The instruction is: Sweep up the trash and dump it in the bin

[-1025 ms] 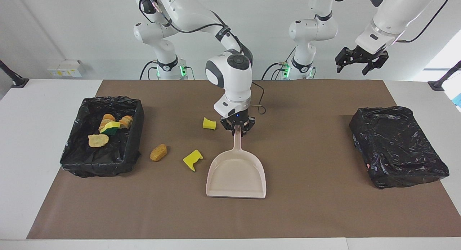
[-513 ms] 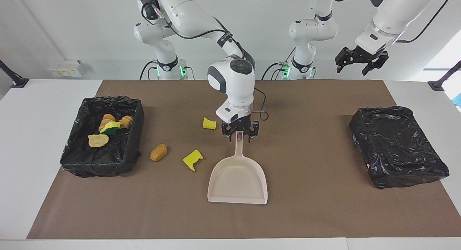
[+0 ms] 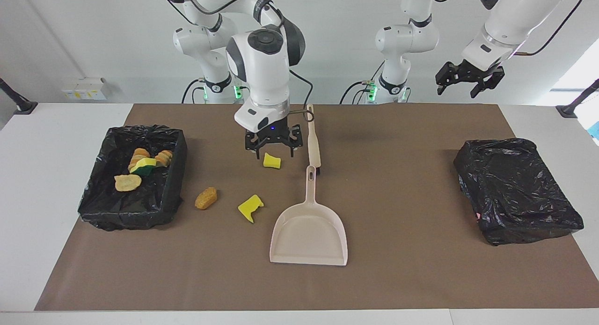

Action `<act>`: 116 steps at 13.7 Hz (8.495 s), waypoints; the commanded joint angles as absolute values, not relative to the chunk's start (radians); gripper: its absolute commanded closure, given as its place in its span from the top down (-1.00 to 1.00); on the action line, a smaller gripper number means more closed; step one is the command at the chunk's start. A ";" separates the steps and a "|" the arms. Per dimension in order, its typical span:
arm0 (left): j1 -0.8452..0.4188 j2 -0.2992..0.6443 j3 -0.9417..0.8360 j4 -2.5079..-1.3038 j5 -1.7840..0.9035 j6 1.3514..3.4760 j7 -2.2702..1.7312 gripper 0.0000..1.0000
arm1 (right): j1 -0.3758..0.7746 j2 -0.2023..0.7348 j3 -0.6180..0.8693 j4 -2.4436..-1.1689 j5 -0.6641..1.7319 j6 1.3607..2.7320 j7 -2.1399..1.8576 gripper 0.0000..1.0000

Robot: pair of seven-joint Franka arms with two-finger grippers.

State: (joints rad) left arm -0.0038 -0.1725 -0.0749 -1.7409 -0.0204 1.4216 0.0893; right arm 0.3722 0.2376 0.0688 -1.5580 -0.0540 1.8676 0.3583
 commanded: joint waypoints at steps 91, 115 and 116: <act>0.029 0.055 -0.121 -1.933 0.038 1.963 1.276 -1.00 | 0.362 -0.126 -0.008 -1.931 0.055 1.741 0.251 1.00; 0.043 0.054 -0.121 -1.942 0.037 1.979 1.272 -1.00 | 0.916 0.063 -0.006 -2.264 0.035 2.272 0.980 1.00; 0.043 0.054 -0.121 -1.942 0.037 1.977 1.272 -1.00 | 0.916 0.043 -0.006 -2.264 0.035 2.258 0.980 1.00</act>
